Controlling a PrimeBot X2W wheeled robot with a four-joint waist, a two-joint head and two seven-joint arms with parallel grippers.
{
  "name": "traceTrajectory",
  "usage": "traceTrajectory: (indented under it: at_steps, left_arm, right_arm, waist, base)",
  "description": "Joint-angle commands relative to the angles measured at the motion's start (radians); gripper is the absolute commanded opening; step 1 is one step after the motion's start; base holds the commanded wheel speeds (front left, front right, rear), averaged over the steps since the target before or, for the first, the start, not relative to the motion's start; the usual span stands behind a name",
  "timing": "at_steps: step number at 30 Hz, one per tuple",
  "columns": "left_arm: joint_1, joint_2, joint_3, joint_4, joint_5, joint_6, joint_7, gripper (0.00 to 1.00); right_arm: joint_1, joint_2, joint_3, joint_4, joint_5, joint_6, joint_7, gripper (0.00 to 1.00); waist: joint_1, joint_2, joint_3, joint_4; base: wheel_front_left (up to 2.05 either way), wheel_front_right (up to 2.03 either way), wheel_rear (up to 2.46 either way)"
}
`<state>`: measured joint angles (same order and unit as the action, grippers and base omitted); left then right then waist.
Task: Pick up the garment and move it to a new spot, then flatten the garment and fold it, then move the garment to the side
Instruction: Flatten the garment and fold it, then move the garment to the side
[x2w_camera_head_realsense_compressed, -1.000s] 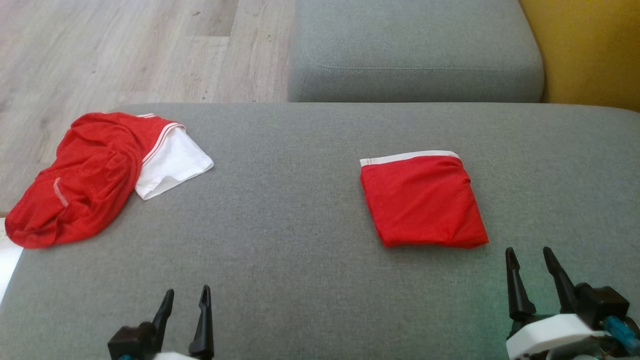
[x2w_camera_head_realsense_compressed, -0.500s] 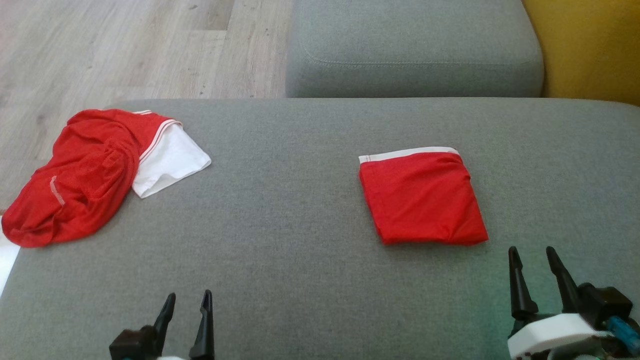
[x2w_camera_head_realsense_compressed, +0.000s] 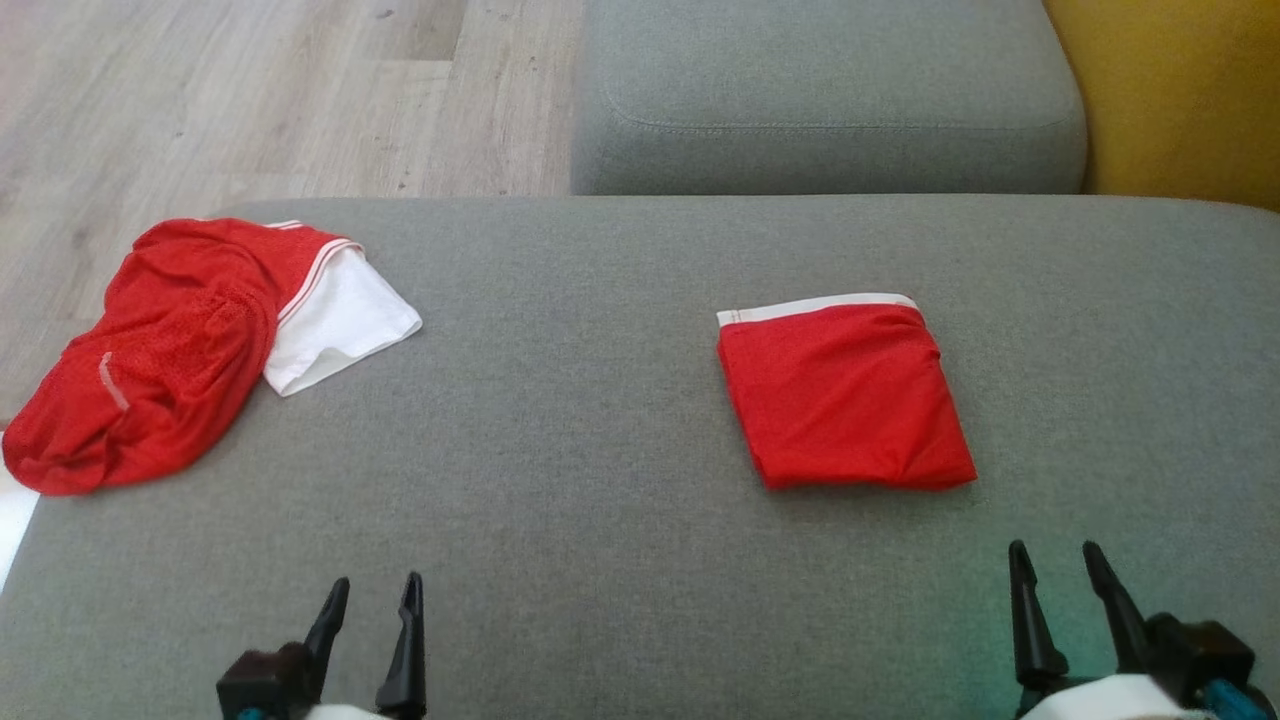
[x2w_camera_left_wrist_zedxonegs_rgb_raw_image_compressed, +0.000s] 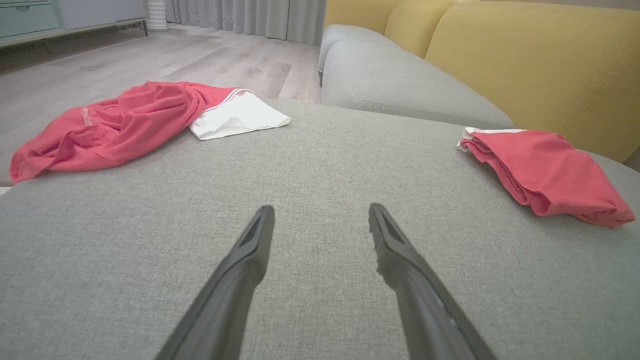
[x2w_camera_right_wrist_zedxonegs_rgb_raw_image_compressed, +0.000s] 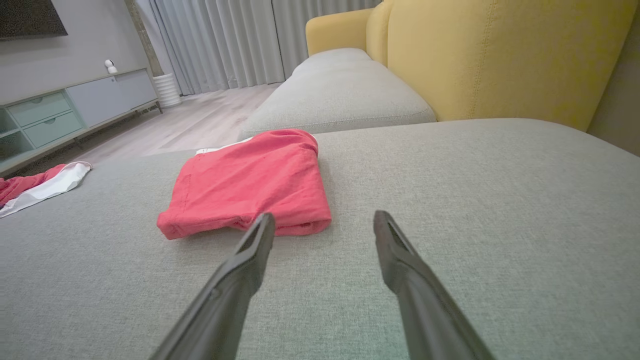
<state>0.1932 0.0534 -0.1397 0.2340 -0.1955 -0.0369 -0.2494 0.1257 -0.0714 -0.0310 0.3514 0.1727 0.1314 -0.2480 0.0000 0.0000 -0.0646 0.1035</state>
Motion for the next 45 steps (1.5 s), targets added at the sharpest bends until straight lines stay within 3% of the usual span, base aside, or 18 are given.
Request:
traceTrajectory:
  at_steps: [1,15,23,28,33,36,45]
  left_arm:
    - [-0.069,-0.003,0.043,-0.025,0.007,-0.005,-0.012,1.0]
    - [-0.07,-0.003,0.053,-0.021,0.021,-0.015,-0.012,1.0]
    - [-0.078,-0.003,0.041,-0.026,0.024,-0.019,-0.012,1.0]
    - [-0.113,-0.003,0.029,-0.03,0.024,-0.026,-0.012,1.0]
    - [-0.165,-0.003,-0.001,-0.046,0.017,-0.029,-0.012,1.0]
    - [-0.205,-0.003,-0.019,-0.047,0.009,-0.031,-0.012,1.0]
    - [-0.293,-0.003,-0.095,-0.041,-0.019,-0.016,-0.012,1.0]
  right_arm:
    - [-0.011,-0.004,0.028,-0.041,-0.01,-0.001,-0.014,1.0]
    - [0.021,0.01,0.014,-0.086,-0.017,-0.001,-0.014,1.0]
    - [-0.061,-0.031,0.027,-0.067,0.013,-0.001,-0.004,1.0]
    - [-0.19,-0.099,0.062,-0.043,0.072,-0.001,0.156,1.0]
    - [-0.365,-0.162,0.102,-0.021,0.144,-0.001,0.416,1.0]
    - [-0.469,-0.161,0.079,0.02,0.182,-0.001,0.546,1.0]
    - [-0.653,-0.124,-0.003,0.24,0.172,-0.001,0.746,1.0]
  waist:
    - [0.0,0.0,0.0,0.0]
    - [0.0,0.0,-0.002,-0.007]
    - [0.0,0.0,0.018,0.001]
    - [0.0,0.0,0.065,0.022]
    - [0.0,0.0,0.168,0.048]
    - [0.0,0.0,0.222,0.07]
    - [0.0,0.0,0.303,0.13]
  base:
    - [0.0,0.0,0.0]
    - [0.0,0.0,0.0]
    - [0.0,0.0,0.0]
    - [0.0,0.0,0.0]
    - [0.0,0.0,0.0]
    - [0.0,0.0,0.0]
    - [0.0,0.0,0.0]
